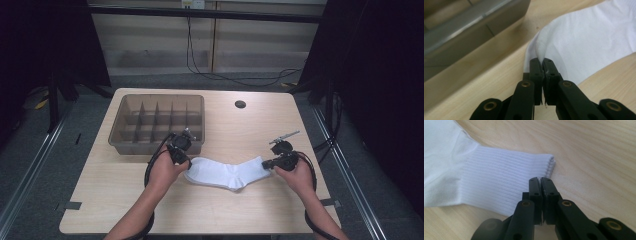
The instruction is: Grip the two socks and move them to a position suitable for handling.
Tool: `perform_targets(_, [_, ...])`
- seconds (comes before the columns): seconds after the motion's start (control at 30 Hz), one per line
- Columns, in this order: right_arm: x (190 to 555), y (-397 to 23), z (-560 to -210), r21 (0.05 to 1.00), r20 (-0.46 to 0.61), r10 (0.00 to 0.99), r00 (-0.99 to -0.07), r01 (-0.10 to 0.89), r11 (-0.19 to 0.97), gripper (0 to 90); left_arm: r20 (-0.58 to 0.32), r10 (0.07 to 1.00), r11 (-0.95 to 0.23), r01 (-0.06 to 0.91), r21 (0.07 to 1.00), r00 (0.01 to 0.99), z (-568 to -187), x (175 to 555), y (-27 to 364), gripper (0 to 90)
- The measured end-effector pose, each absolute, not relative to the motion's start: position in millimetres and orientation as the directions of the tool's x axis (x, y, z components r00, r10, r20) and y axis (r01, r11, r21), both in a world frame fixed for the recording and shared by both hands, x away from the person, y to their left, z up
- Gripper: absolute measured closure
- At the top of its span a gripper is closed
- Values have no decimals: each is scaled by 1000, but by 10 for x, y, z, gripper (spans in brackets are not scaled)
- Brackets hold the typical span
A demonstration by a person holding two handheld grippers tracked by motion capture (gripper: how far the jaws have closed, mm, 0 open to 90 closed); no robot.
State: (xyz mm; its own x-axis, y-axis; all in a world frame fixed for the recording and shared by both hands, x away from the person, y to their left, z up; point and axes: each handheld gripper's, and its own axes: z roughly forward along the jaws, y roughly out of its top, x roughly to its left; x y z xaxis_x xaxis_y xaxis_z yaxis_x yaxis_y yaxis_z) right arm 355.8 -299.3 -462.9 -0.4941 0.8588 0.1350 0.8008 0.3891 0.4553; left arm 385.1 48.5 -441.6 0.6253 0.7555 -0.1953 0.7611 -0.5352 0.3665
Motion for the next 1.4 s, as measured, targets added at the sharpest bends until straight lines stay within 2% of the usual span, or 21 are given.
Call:
perform_targets(0.3, [3516, -2990, -4547, 482, 140, 852, -504, 786, 386, 878, -187, 752, -561, 762, 324, 633, -4447, 3842, 499, 872])
perform_targets(0.5, [3478, -2955, -4430, 488, 164, 844, -510, 786, 380, 879, -159, 766, -552, 764, 334, 623, -4347, 3861, 515, 871])
perform_targets(0.73, [3485, -2924, -4602, 456, 181, 841, -509, 801, 387, 878, -126, 776, -560, 767, 314, 618, -4512, 3909, 518, 861])
perform_targets(0.8, [3483, -2922, -4630, 454, 182, 842, -508, 803, 387, 876, -111, 781, -559, 767, 315, 614, -4562, 3920, 524, 844])
perform_targets(0.83, [3481, -2934, -4640, 464, 190, 841, -506, 802, 377, 870, -119, 791, -547, 781, 301, 600, -4592, 3924, 538, 797])
perform_targets(0.87, [3481, -2934, -4640, 464, 190, 841, -506, 802, 377, 870, -119, 791, -547, 781, 301, 600, -4592, 3924, 538, 789])
perform_targets(0.9, [3481, -2935, -4638, 468, 190, 841, -507, 799, 377, 858, -123, 787, -550, 777, 306, 605, -4597, 3928, 550, 789])
perform_targets(0.93, [3474, -2932, -4620, 474, 173, 841, -513, 792, 385, 834, -123, 789, -541, 776, 324, 602, -4582, 3922, 578, 751])
perform_targets(1.13, [3447, -2940, -4513, 495, 151, 845, -512, 780, 384, 808, -133, 797, -518, 780, 351, 589, -4549, 3909, 685, 660])
perform_targets(1.2, [3433, -2940, -4470, 508, 139, 844, -518, 769, 388, 820, -138, 803, -509, 788, 347, 579, -4540, 3903, 727, 638])
perform_targets(1.3, [3403, -2898, -4432, 511, 128, 828, -545, 752, 417, 900, -152, 805, -496, 792, 357, 573, -4538, 3910, 763, 616])
perform_targets(1.4, [3397, -2858, -4446, 501, 126, 822, -555, 751, 430, 900, -154, 801, -499, 788, 360, 578, -4554, 3919, 752, 605])
